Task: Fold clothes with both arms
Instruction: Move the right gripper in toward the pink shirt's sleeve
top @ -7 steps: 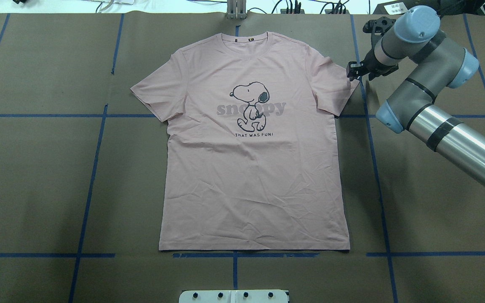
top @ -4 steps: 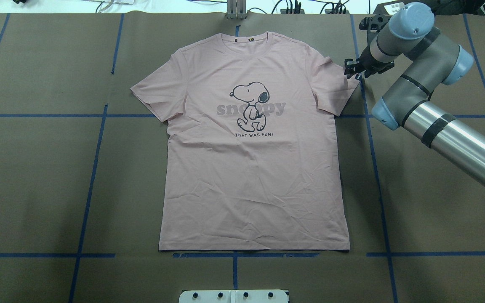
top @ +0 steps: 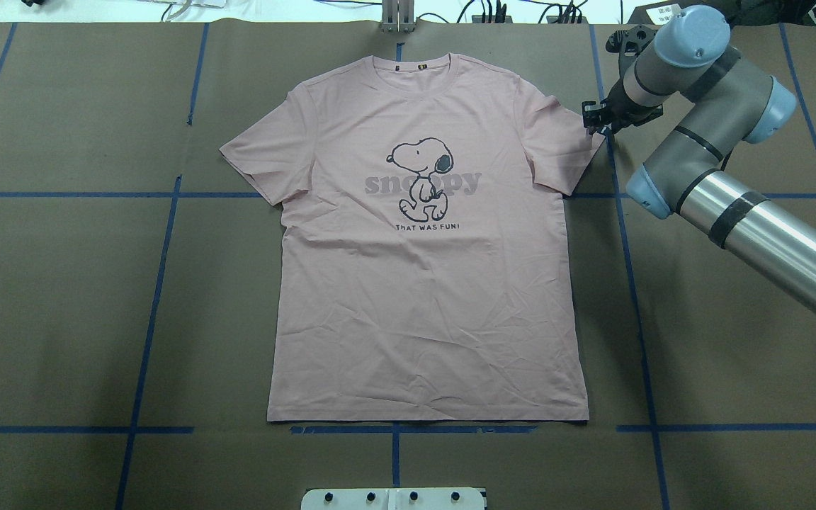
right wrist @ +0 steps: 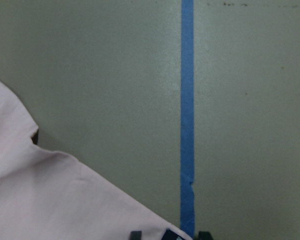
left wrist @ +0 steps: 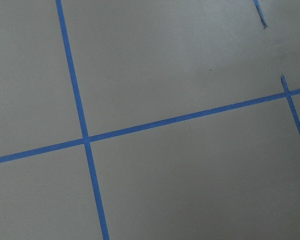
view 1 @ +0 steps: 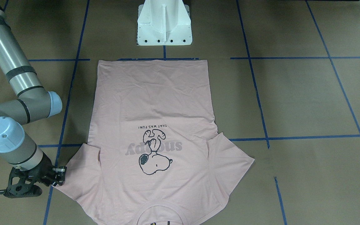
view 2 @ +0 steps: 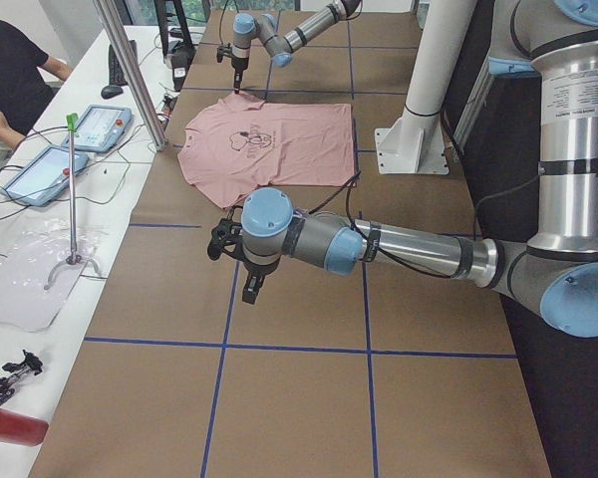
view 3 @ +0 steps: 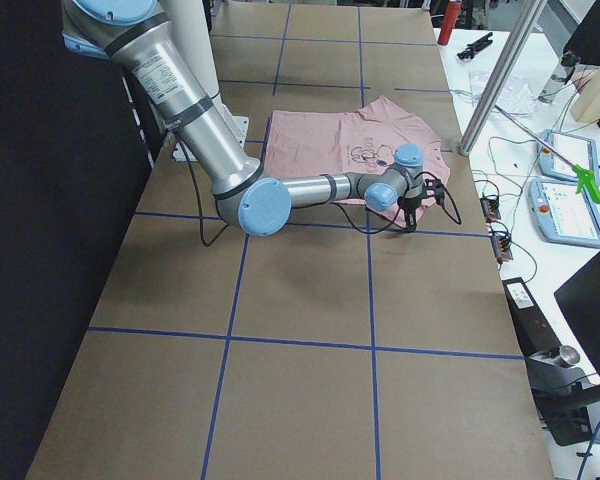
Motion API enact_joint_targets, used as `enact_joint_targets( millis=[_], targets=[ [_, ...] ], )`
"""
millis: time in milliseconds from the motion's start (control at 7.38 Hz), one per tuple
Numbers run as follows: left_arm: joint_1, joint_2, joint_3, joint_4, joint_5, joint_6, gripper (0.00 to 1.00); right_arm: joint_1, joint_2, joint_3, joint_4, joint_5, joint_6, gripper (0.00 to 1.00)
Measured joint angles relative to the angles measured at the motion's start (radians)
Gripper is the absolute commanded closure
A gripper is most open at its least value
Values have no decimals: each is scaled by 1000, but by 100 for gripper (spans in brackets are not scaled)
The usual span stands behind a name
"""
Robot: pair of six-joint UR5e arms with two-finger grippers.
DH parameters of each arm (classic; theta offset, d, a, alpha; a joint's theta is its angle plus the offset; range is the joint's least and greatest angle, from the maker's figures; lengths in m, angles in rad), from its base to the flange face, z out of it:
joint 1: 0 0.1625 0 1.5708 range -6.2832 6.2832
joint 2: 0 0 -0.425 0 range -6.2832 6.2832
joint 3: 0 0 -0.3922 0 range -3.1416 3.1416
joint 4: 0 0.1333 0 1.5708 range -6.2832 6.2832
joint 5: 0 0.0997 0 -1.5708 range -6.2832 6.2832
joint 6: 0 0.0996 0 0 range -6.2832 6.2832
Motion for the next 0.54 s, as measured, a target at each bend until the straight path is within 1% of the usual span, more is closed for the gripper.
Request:
enact_joint_targets(
  millis=[542],
  targets=[
    [-2, 2, -7, 0, 0, -1, 0, 3, 7, -2, 0, 3, 13, 100]
  ],
)
